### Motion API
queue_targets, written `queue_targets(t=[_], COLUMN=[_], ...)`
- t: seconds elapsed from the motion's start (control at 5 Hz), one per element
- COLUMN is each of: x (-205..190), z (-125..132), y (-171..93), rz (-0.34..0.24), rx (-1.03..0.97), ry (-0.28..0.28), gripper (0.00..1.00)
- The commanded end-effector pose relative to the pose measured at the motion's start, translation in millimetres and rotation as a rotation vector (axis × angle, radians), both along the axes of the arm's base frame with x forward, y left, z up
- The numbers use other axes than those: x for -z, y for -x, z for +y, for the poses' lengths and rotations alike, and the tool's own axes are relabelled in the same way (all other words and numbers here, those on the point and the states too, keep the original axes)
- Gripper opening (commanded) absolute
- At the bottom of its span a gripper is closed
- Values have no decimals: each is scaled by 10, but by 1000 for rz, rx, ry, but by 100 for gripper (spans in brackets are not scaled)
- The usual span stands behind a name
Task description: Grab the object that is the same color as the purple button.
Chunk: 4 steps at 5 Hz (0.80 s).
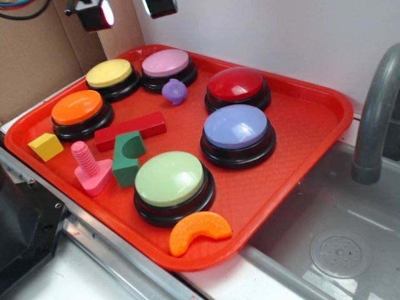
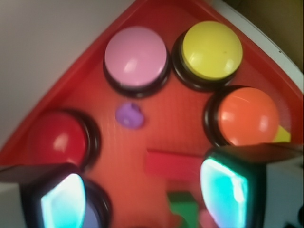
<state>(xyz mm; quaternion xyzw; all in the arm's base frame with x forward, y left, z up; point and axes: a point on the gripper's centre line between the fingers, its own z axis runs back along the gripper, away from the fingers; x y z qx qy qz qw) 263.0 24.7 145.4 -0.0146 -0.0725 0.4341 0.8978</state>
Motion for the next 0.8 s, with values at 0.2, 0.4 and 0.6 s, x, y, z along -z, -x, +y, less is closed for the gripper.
queue_targets(t=[0.2,0.4,0.6], x=[551,708,811], z=[343,369,390], y=[-386,-367,-318], rz=[-25,1,22], rx=[-287,-310,-320], ry=[-33,-51,-59], gripper=[100,100,100])
